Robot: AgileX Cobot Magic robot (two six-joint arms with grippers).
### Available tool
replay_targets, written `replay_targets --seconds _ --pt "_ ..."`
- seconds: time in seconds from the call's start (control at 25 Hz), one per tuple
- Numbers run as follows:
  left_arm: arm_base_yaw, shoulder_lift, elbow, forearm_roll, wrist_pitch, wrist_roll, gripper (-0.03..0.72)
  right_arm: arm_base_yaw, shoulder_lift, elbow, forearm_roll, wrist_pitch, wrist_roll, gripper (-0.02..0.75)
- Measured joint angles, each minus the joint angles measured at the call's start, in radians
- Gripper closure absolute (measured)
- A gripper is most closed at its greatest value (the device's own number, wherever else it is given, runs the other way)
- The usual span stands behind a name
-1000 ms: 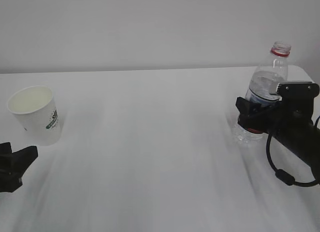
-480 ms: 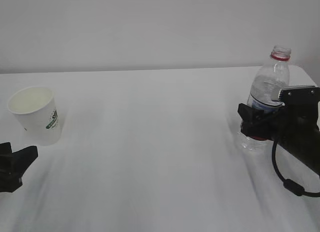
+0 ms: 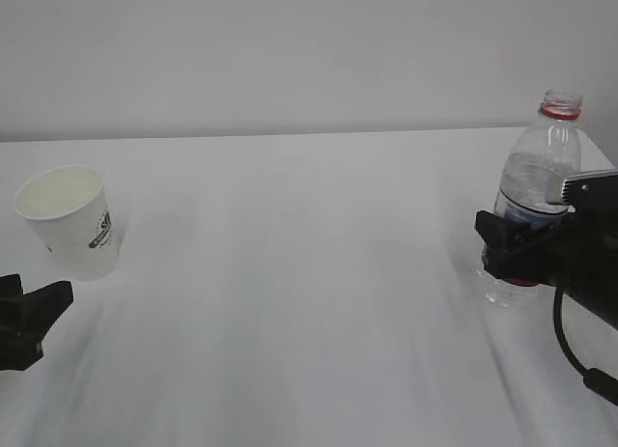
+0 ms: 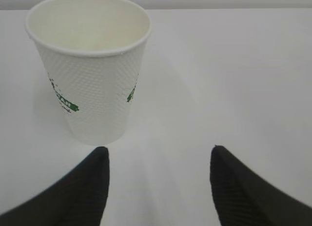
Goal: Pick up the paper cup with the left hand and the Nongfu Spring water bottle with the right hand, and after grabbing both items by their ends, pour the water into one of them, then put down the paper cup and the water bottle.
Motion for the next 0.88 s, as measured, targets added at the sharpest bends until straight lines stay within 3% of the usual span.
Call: replay_targets --seconds 0.88 --pt "0.000 0.000 -0.009 -0.058 0.000 0.000 0.208 0.000 -0.298 0.150 -0.084 0.052 -0.037 0.253"
